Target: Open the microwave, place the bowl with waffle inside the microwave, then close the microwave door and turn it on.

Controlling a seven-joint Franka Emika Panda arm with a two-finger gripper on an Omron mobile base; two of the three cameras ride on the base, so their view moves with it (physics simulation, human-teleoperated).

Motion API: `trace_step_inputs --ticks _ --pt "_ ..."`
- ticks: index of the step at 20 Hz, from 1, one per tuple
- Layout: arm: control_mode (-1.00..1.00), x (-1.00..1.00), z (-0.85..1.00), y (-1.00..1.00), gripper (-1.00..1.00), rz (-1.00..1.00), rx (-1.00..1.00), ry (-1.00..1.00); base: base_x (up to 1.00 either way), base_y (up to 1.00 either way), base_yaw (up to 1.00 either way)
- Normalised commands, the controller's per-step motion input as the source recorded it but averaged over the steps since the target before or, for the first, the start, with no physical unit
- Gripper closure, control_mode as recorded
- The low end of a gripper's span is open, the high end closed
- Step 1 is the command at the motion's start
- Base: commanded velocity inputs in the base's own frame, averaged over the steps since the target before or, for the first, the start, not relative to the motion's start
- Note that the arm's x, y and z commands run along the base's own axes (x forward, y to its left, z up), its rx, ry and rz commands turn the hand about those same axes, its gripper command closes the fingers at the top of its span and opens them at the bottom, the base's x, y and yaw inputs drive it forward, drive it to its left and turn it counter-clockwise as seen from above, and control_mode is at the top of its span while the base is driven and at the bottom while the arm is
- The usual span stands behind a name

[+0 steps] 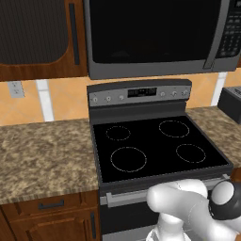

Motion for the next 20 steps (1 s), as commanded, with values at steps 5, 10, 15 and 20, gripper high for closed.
trace_step_inputs --ticks 5,10,15,20 --pt "-1.0 0.31 0.0 0.0 1.0 0.0 0.03 0.0 0.0 0.0 0.0" --pt "-1.0 0.43 0.0 0.0 1.0 0.0 0.01 0.0 0.0 0.0 0.0" --pt "-1.0 0.44 0.01 0.0 1.0 0.0 0.0 -0.03 0.0 0.0 0.0" --pt "-1.0 0.16 0.17 0.0 1.0 0.0 0.0 -0.07 0.0 0.0 0.0"
